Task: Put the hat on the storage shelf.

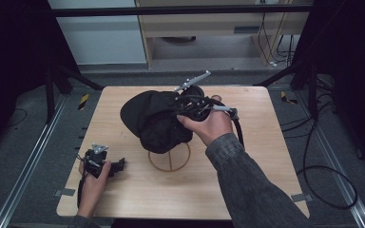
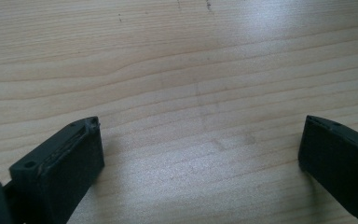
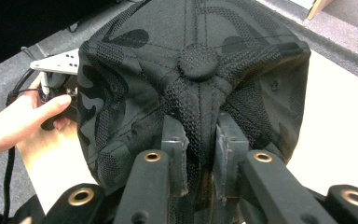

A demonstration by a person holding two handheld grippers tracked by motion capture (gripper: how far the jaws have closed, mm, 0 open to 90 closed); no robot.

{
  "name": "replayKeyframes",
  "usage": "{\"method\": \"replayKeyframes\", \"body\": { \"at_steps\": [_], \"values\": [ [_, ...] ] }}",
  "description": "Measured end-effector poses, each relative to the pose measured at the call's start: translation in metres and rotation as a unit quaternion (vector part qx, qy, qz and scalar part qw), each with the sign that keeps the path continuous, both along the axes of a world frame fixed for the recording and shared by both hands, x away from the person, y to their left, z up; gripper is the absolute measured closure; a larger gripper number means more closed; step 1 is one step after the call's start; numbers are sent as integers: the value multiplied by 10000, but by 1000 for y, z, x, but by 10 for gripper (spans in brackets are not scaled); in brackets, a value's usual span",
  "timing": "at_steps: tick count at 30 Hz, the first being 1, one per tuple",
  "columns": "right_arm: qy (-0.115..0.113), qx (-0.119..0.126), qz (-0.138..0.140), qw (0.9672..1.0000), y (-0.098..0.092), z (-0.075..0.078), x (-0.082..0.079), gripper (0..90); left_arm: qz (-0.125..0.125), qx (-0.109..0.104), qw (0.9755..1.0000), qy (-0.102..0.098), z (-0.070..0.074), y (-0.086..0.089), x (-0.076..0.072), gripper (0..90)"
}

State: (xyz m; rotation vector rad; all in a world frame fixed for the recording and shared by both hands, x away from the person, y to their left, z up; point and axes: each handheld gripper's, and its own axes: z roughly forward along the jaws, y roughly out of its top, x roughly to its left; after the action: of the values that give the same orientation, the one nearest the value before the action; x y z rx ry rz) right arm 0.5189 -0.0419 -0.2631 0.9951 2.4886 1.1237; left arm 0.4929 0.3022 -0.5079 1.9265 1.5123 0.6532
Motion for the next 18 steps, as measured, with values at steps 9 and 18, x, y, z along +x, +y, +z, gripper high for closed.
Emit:
{"method": "replayKeyframes", "body": {
  "at_steps": [9, 18],
  "values": [
    [-7, 41, -67, 10000, -4, 2, -2, 604, 0, 0, 10000, 1, 0, 0, 0, 0],
    [-24, 126, -115, 9999, -11, 7, -8, 523, -3, 6, 10000, -2, 0, 0, 0, 0]
  ]
}}
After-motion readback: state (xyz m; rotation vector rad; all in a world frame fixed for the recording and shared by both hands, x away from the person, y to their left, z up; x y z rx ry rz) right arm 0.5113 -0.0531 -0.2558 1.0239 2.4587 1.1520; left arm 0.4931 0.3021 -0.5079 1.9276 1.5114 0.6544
